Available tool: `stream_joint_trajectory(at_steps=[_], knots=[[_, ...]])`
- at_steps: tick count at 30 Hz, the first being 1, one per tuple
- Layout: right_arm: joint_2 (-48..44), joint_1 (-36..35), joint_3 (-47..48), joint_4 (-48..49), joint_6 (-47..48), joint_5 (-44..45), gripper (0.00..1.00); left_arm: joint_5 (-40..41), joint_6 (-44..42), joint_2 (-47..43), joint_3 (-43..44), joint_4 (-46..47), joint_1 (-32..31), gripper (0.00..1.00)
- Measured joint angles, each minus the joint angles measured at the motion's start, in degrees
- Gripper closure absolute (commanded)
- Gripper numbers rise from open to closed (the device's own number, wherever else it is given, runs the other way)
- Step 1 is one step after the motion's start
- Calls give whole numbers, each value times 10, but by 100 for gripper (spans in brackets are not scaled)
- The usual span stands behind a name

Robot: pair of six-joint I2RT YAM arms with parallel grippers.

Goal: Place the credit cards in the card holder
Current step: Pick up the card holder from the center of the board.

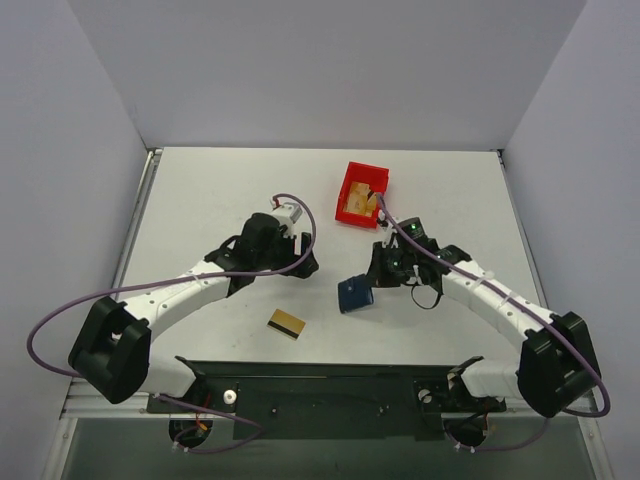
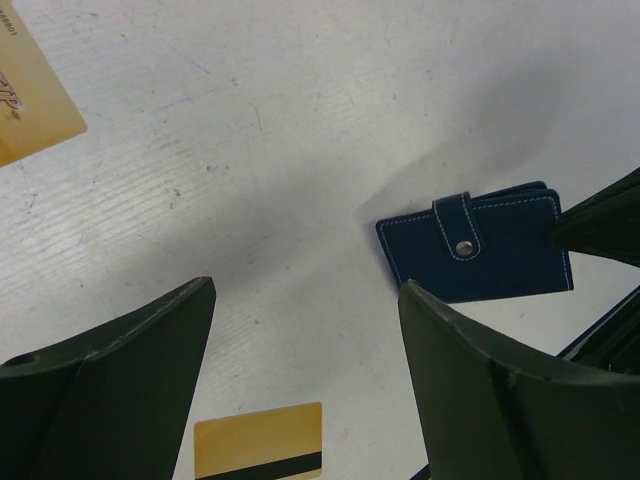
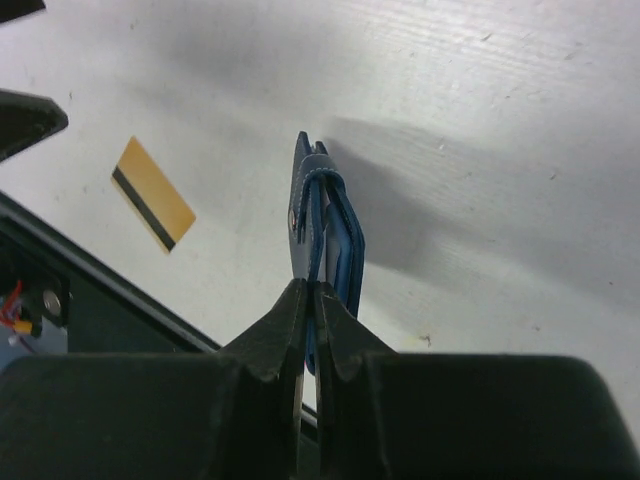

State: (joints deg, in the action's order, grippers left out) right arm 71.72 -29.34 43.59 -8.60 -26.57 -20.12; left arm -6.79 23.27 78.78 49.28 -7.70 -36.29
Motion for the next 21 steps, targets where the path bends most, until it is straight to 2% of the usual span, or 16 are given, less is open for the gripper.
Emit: stream_joint_trajectory(at_steps=[7, 8, 9, 11, 12, 17, 21], knots=[[87, 0, 66, -116, 99, -84, 100, -24, -6, 0, -13, 19, -4, 18], [98, 0, 73, -129, 108, -88, 93, -25, -7, 0, -14, 19, -5, 18], [108, 0, 82, -142, 115, -89, 70, -26, -10, 0, -14, 19, -7, 18], [129, 0, 105, -161, 118, -76, 48, -27, -12, 0, -15, 20, -8, 19], [137, 0, 114, -160, 118, -62, 45, -28, -12, 0, -15, 20, -9, 19], [142, 2, 123, -126, 83, 32, 44, -31, -13, 7, -16, 24, -14, 19], [98, 4, 71, -79, 7, 104, 48, -31, -13, 21, -16, 24, -24, 20]])
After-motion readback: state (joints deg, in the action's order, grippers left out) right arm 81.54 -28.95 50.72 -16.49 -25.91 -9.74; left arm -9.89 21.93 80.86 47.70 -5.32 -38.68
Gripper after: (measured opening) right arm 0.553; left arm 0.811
